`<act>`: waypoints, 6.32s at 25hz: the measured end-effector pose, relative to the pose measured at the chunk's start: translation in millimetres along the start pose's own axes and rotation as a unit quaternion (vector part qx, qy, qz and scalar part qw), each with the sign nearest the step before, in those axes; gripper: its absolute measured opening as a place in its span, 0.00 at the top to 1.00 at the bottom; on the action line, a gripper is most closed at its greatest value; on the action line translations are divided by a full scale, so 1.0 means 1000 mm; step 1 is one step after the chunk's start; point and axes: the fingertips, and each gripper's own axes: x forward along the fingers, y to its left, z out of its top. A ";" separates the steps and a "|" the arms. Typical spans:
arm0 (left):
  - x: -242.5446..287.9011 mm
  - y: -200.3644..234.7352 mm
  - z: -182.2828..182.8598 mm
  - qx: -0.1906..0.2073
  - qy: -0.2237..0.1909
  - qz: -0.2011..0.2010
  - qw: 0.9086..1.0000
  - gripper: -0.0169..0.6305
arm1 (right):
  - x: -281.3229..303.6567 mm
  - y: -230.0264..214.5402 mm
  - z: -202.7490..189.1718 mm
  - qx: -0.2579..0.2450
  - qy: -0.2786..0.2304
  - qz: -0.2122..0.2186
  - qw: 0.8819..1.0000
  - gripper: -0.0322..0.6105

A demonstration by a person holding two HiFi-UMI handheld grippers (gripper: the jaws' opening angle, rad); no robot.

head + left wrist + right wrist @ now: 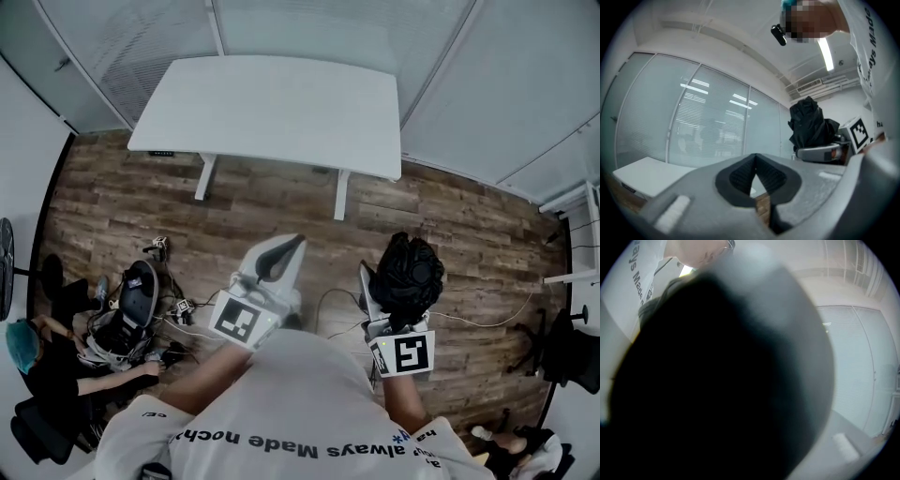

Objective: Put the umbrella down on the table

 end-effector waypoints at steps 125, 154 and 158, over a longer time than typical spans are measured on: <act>0.536 0.418 -0.015 -0.017 0.021 0.001 1.000 0.97 | 0.631 -0.392 -0.328 0.127 0.400 0.041 0.907 0.62; 0.533 0.434 -0.025 -0.023 0.038 0.011 0.999 0.97 | 0.638 -0.395 -0.413 0.151 0.521 0.049 0.838 0.61; 0.533 0.439 -0.027 -0.023 0.038 0.012 0.999 0.97 | 0.640 -0.394 -0.419 0.154 0.527 0.050 0.834 0.61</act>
